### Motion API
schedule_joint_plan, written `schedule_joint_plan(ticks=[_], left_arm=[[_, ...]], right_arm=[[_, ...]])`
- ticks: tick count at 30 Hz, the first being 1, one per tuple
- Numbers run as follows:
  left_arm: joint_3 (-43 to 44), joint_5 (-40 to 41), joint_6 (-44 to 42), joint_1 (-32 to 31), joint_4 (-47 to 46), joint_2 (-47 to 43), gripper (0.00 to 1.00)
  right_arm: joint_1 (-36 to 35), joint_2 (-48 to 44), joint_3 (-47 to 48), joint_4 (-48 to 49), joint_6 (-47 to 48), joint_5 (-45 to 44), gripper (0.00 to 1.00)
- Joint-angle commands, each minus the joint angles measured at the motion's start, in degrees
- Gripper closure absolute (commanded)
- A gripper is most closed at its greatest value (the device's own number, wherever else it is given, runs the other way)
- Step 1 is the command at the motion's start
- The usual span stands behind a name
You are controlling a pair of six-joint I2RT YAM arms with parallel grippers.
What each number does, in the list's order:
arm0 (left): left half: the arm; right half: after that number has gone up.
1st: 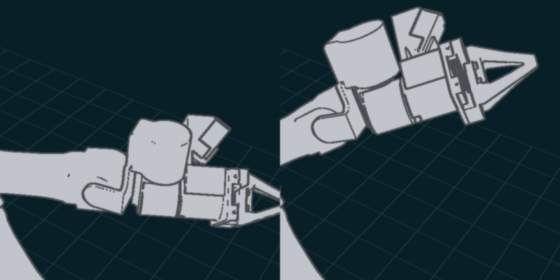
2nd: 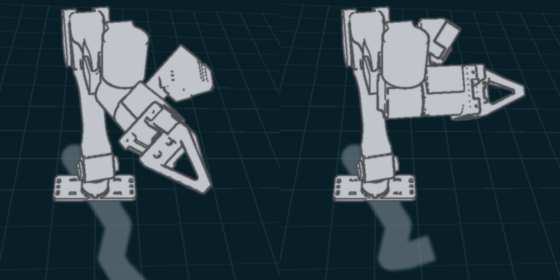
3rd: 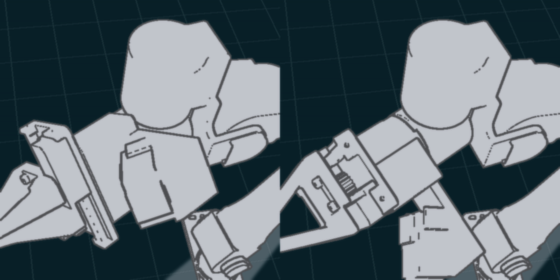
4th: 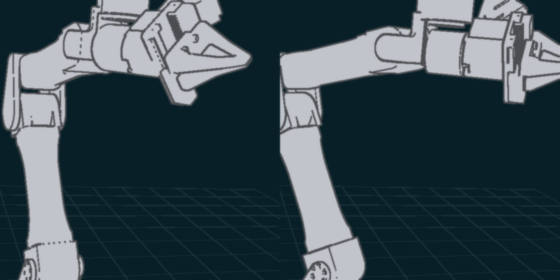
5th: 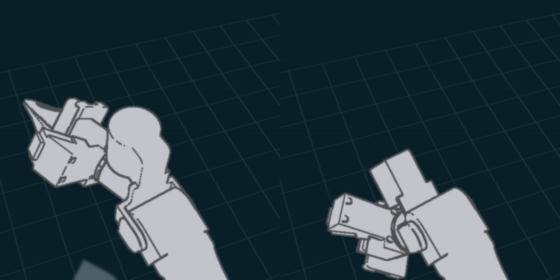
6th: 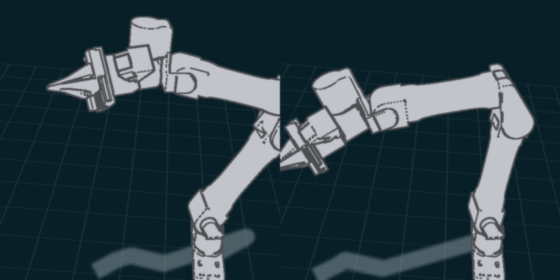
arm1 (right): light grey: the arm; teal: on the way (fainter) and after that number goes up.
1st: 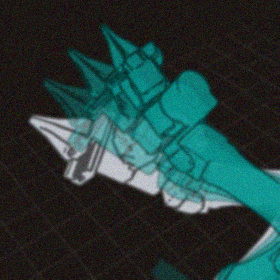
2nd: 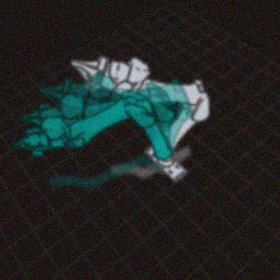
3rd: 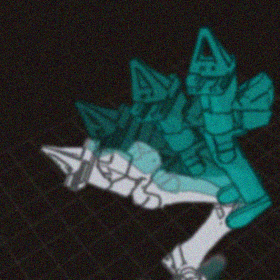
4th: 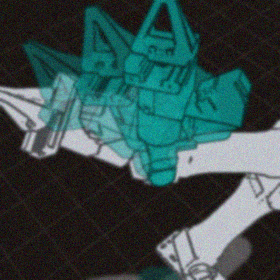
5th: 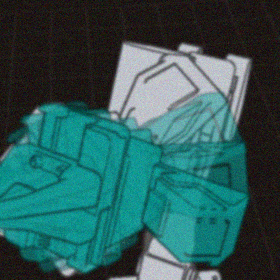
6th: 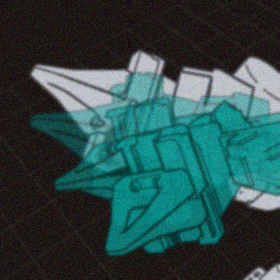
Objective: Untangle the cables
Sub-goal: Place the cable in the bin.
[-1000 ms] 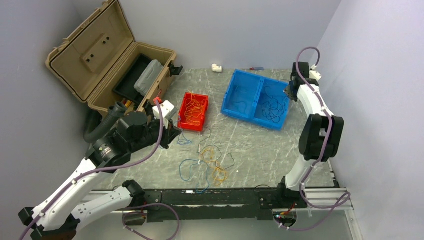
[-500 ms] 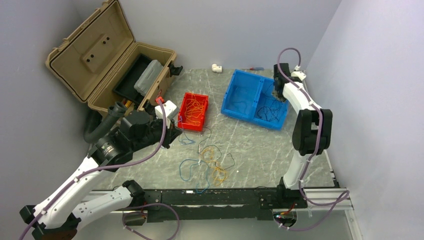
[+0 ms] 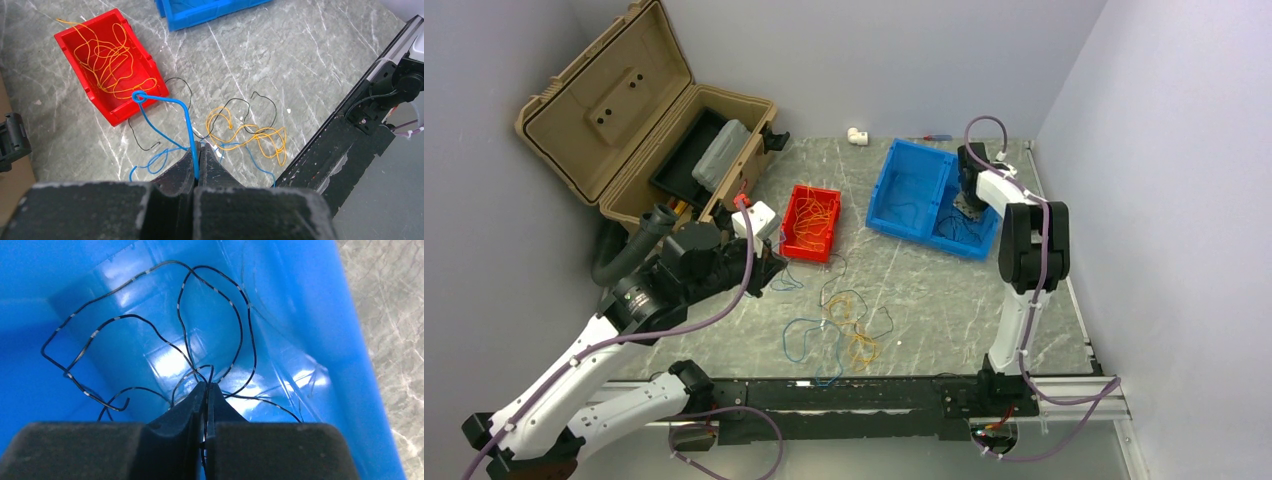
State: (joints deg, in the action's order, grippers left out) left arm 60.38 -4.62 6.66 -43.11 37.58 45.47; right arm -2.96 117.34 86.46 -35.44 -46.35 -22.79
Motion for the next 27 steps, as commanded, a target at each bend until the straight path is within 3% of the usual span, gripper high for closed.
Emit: schedule_joint_plan(ticks=[1,3,5,15,17,20,23,27], left_arm=[[1.0,0.7,-0.9,-0.1,-0.8,-0.4,1.00],[1.1,0.5,-0.9,-0.1,-0.9,-0.3,1.00],[1.1,0.3,-0.9,-0.1,-1.0,-0.1,1.00],[2.7,-2.6,0.2,-0.1,-2.1,2.3,1.00],[3.8,-3.7,0.6,-0.2,-2.0,3.4,1.00],[5.3,-5.7,1.1,-0.3,-2.8,5.0,1.00],[7.5,-6.5,1.3,-0.5,-3.2,6.4,1.00],[13.5,-4.7,0.4,-0.5,-0.7,10.7,1.00]], right_arm=[[0.3,-4.7,-0.4,3.1,0.2,1.1,0.74],[0.3,-7.0,-0.3,2.3,0.4,0.5,0.52],[0.4,-9.5,0.0,0.9,0.3,-0.2,0.43],[0.3,-22.1,-1.9,-2.4,2.5,1.2,0.38],[0.3,-25.3,-3.5,-0.9,6.1,5.1,0.36],[0.3,-33.4,-10.2,7.6,14.8,20.8,0.30],[0.2,-41.9,-19.4,15.9,17.9,33.4,0.20],[0.2,-50.2,-27.7,19.1,18.1,38.7,0.16]])
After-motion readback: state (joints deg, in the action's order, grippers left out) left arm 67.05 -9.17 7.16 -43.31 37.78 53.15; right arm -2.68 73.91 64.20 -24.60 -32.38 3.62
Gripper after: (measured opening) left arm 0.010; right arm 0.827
